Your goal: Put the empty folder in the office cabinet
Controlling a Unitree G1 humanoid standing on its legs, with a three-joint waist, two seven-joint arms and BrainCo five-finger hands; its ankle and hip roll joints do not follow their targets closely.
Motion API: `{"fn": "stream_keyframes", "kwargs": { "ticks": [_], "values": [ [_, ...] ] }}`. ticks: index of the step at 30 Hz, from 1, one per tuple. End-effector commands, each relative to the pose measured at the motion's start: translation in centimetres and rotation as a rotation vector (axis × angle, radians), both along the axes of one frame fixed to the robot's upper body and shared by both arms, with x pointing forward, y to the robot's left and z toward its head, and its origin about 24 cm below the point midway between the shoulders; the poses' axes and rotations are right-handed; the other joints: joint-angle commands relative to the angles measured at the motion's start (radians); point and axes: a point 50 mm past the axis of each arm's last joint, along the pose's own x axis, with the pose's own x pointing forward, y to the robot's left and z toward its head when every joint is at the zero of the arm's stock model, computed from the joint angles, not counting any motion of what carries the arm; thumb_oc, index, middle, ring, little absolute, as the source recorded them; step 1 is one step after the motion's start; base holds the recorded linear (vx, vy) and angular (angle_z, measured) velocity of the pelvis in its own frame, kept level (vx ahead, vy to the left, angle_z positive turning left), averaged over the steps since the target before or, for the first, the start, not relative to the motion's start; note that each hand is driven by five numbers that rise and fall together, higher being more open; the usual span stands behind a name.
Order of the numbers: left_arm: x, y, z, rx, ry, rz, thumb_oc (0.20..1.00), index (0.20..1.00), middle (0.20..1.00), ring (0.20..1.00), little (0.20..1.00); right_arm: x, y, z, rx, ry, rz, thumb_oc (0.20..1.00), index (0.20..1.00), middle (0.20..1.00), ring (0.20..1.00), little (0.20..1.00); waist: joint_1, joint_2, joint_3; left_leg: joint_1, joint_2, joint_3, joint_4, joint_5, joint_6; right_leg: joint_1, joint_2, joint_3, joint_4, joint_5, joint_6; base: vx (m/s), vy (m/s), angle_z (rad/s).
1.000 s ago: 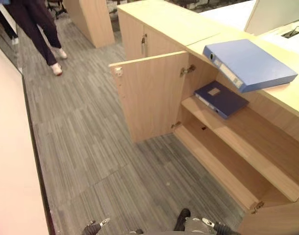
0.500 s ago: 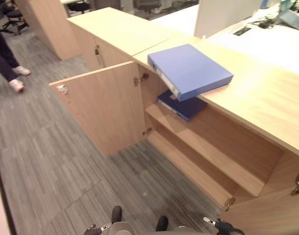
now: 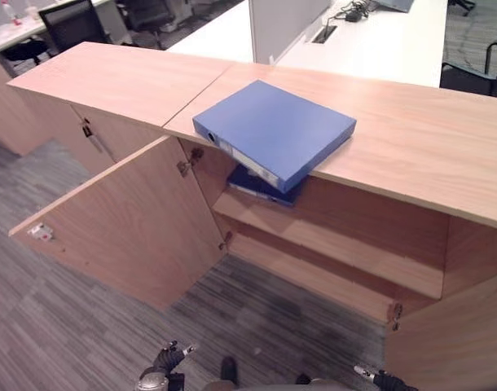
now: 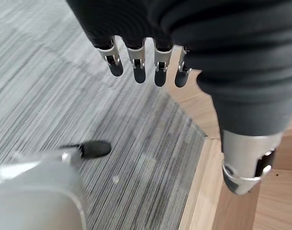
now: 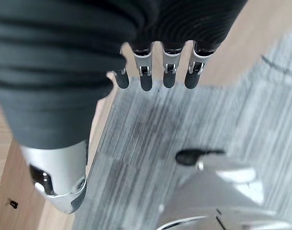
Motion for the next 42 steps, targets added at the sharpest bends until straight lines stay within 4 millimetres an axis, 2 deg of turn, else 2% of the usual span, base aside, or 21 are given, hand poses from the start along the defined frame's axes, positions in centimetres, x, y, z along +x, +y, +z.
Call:
{"fn": "stream_keyframes", "kwargs": {
  "ticks": [1, 2, 3, 4, 5, 6, 8, 10, 11, 13, 16, 19, 22, 24, 26, 27, 31, 33, 36, 39, 42],
  "values": [
    [0.3, 1.6, 0.7, 0.037, -0.042, -0.036, 1.0, 1.0, 1.0, 1.0, 1.0, 0.7, 0.3, 0.1, 0.007, -0.022, -0.001, 1.0, 1.0, 1.0, 1.0, 1.0, 0.025, -0.058, 0.006, -0.098, -0.026, 0.008, 0.204, -0.161, 0.058, -0.026, -0.205, -0.001, 0.009, 0.122, 0.145, 0.03, 0.189, -0.3],
    [0.8, 1.4, 0.9, 0.026, -0.059, -0.057, 1.0, 1.0, 1.0, 1.0, 1.0, 0.8, 0.1, 0.1, 0.007, -0.027, -0.009, 1.0, 1.0, 1.0, 1.0, 1.0, 0.022, -0.056, 0.008, -0.096, -0.039, 0.017, 0.201, -0.167, 0.067, -0.03, -0.215, -0.004, 0.003, 0.134, 0.148, -0.01, 0.247, -0.19],
    [1.8, 1.2, 1.4, 0.016, -0.109, -0.1, 1.0, 1.0, 1.0, 1.0, 1.0, 1.6, -0.2, 0.4, 0.0, -0.048, -0.007, 1.0, 1.0, 1.0, 1.0, 1.0, 0.022, -0.052, 0.017, -0.089, -0.053, 0.042, 0.186, -0.171, 0.082, -0.06, -0.239, -0.037, 0.006, 0.188, 0.148, -0.04, 0.323, -0.16],
    [2.4, 1.1, 1.7, 0.011, -0.134, -0.116, 1.0, 1.0, 1.0, 1.0, 1.0, 2.0, -0.3, 0.6, -0.007, -0.059, -0.002, 1.0, 1.0, 1.0, 1.0, 1.0, 0.033, -0.045, 0.024, -0.089, -0.052, 0.062, 0.18, -0.173, 0.087, -0.069, -0.256, -0.101, 0.005, 0.193, 0.139, -0.03, 0.289, -0.3],
    [2.8, 0.9, 2.0, -0.003, -0.157, -0.127, 1.0, 1.0, 1.0, 1.0, 1.0, 2.3, -0.4, 0.7, -0.015, -0.063, 0.006, 1.0, 1.0, 1.0, 1.0, 1.0, 0.048, -0.033, 0.031, -0.072, -0.046, 0.078, 0.17, -0.192, 0.083, -0.057, -0.275, -0.191, 0.025, 0.17, 0.135, -0.04, 0.207, -1.14],
    [3.1, 0.8, 2.3, -0.017, -0.178, -0.138, 1.0, 1.0, 1.0, 1.0, 1.0, 2.6, -0.3, 0.7, -0.015, -0.066, 0.02, 1.0, 1.0, 1.0, 1.0, 1.0, 0.059, -0.023, 0.037, -0.072, -0.042, 0.099, 0.164, -0.187, 0.087, -0.044, -0.283, -0.286, 0.057, 0.142, 0.12, -0.03, 0.165, -1.43],
    [3.7, 0.8, 2.7, -0.026, -0.207, -0.15, 1.0, 1.0, 1.0, 1.0, 1.0, 3.2, 0.2, 0.7, -0.009, -0.072, 0.057, 1.0, 1.0, 1.0, 1.0, 1.0, 0.068, -0.02, 0.042, -0.075, -0.039, 0.122, 0.159, -0.174, 0.093, -0.037, -0.255, -0.337, 0.102, 0.098, 0.106, -0.08, 0.097, -0.64],
    [3.9, 1.0, 3.0, -0.02, -0.219, -0.154, 1.0, 1.0, 1.0, 1.0, 1.0, 3.4, 0.5, 0.7, 0.0, -0.073, 0.074, 1.0, 1.0, 1.0, 1.0, 1.0, 0.08, -0.028, 0.042, -0.076, -0.039, 0.139, 0.157, -0.169, 0.092, -0.026, -0.237, -0.352, 0.093, 0.082, 0.107, -0.06, -0.015, -0.36],
    [4.6, 0.9, 3.8, -0.025, -0.28, -0.177, 1.0, 1.0, 1.0, 1.0, 1.0, 4.0, 1.1, 0.7, 0.001, -0.08, 0.117, 1.0, 1.0, 1.0, 1.0, 1.0, 0.102, -0.041, 0.041, -0.075, -0.034, 0.161, 0.151, -0.165, 0.086, -0.012, -0.218, -0.383, 0.035, 0.077, 0.102, -0.05, -0.107, -0.82],
    [5.1, 0.5, 4.5, -0.043, -0.324, -0.199, 1.0, 1.0, 1.0, 1.0, 1.0, 4.2, 1.5, 0.6, 0.0, -0.072, 0.152, 1.0, 1.0, 1.0, 1.0, 1.0, 0.109, -0.058, 0.039, -0.081, -0.03, 0.172, 0.165, -0.166, 0.077, 0.02, -0.189, -0.369, -0.059, 0.086, 0.105, -0.05, -0.145, -0.54],
    [6.7, -0.3, 7.7, -0.059, -0.495, -0.327, 1.0, 1.0, 1.0, 1.0, 1.0, 4.8, 1.4, 0.9, -0.014, -0.087, 0.186, 1.0, 1.0, 1.0, 1.0, 1.0, 0.116, -0.067, 0.032, -0.084, -0.014, 0.187, 0.154, -0.152, 0.058, 0.053, -0.155, -0.364, -0.149, 0.104, 0.114, -0.03, -0.137, -0.39],
    [8.0, -0.4, 12.4, -0.015, -0.669, -0.504, 1.0, 1.0, 1.0, 1.0, 1.0, 4.7, 1.3, 0.9, -0.017, -0.089, 0.188, 1.0, 1.0, 1.0, 1.0, 1.0, 0.116, -0.075, 0.024, -0.064, 0.005, 0.189, 0.129, -0.135, 0.038, 0.083, -0.125, -0.355, -0.203, 0.108, 0.112, 0.01, -0.128, -0.21],
    [9.1, -0.8, 17.4, 0.071, -0.86, -0.638, 1.0, 1.0, 1.0, 1.0, 1.0, 3.5, 1.2, 0.6, -0.021, -0.052, 0.173, 1.0, 1.0, 1.0, 1.0, 1.0, 0.114, -0.076, 0.014, -0.038, 0.02, 0.184, 0.097, -0.123, 0.022, 0.11, -0.106, -0.357, -0.242, 0.111, 0.113, 0.03, -0.096, 0.02],
    [8.9, -0.3, 21.1, 0.207, -1.006, -0.678, 1.0, 1.0, 1.0, 1.0, 1.0, 2.5, 1.4, 0.2, -0.019, -0.026, 0.165, 1.0, 1.0, 1.0, 1.0, 1.0, 0.115, -0.082, 0.004, -0.013, 0.027, 0.181, 0.071, -0.117, 0.012, 0.131, -0.093, -0.356, -0.263, 0.109, 0.111, 0.05, -0.082, 0.0],
    [8.6, 0.3, 23.1, 0.368, -1.105, -0.643, 1.0, 1.0, 1.0, 1.0, 1.0, 1.9, 1.9, -0.1, -0.01, -0.016, 0.16, 1.0, 1.0, 1.0, 1.0, 1.0, 0.122, -0.089, -0.002, 0.002, 0.032, 0.178, 0.058, -0.114, 0.005, 0.142, -0.083, -0.353, -0.277, 0.107, 0.109, 0.04, -0.073, 0.0],
    [8.5, 0.4, 23.1, 0.374, -1.104, -0.641, 1.0, 1.0, 1.0, 1.0, 1.0, 1.9, 2.0, -0.1, -0.009, -0.015, 0.162, 1.0, 1.0, 1.0, 1.0, 1.0, 0.12, -0.089, -0.002, 0.004, 0.032, 0.178, 0.057, -0.113, 0.005, 0.144, -0.082, -0.352, -0.278, 0.107, 0.108, 0.02, -0.075, -0.03],
    [6.7, 2.2, 24.6, 0.773, -1.212, -0.466, 1.0, 1.0, 1.0, 1.0, 1.0, 0.6, 3.6, -0.8, 0.001, -0.004, 0.135, 1.0, 1.0, 1.0, 1.0, 1.0, 0.137, -0.11, -0.007, 0.023, 0.061, 0.179, 0.037, -0.102, -0.016, 0.154, -0.06, -0.343, -0.286, 0.089, 0.102, -0.01, -0.142, 0.01],
    [6.9, 2.5, 25.4, 0.859, -1.254, -0.448, 1.0, 1.0, 1.0, 1.0, 1.0, 0.4, 4.0, -0.9, 0.006, -0.003, 0.133, 1.0, 1.0, 1.0, 1.0, 1.0, 0.136, -0.113, -0.012, 0.029, 0.07, 0.183, 0.029, -0.095, -0.023, 0.155, -0.054, -0.34, -0.286, 0.084, 0.101, -0.02, -0.096, 0.01],
    [7.7, 1.9, 26.5, 0.997, -1.312, -0.516, 1.0, 1.0, 1.0, 1.0, 1.0, 0.5, 4.6, -1.0, 0.004, -0.008, 0.152, 1.0, 1.0, 1.0, 1.0, 1.0, 0.128, -0.113, -0.02, 0.041, 0.076, 0.19, 0.016, -0.087, -0.03, 0.159, -0.047, -0.333, -0.286, 0.079, 0.099, 0.0, -0.043, 0.02],
    [8.9, 0.3, 27.9, 1.09, -1.408, -0.644, 1.0, 1.0, 1.0, 1.0, 1.0, 0.9, 4.9, -1.0, 0.0, -0.015, 0.159, 1.0, 1.0, 1.0, 1.0, 1.0, 0.114, -0.108, -0.035, 0.052, 0.079, 0.197, 0.009, -0.088, -0.032, 0.164, -0.044, -0.326, -0.286, 0.077, 0.1, 0.0, -0.006, 0.01],
    [9.8, -0.8, 28.4, 1.14, -1.454, -0.723, 1.0, 1.0, 1.0, 1.0, 1.0, 1.2, 5.1, -0.9, -0.003, -0.028, 0.169, 1.0, 1.0, 1.0, 1.0, 1.0, 0.102, -0.104, -0.046, 0.059, 0.08, 0.203, 0.007, -0.092, -0.032, 0.163, -0.043, -0.32, -0.286, 0.079, 0.102, 0.02, 0.01, -0.08]
  ]
}}
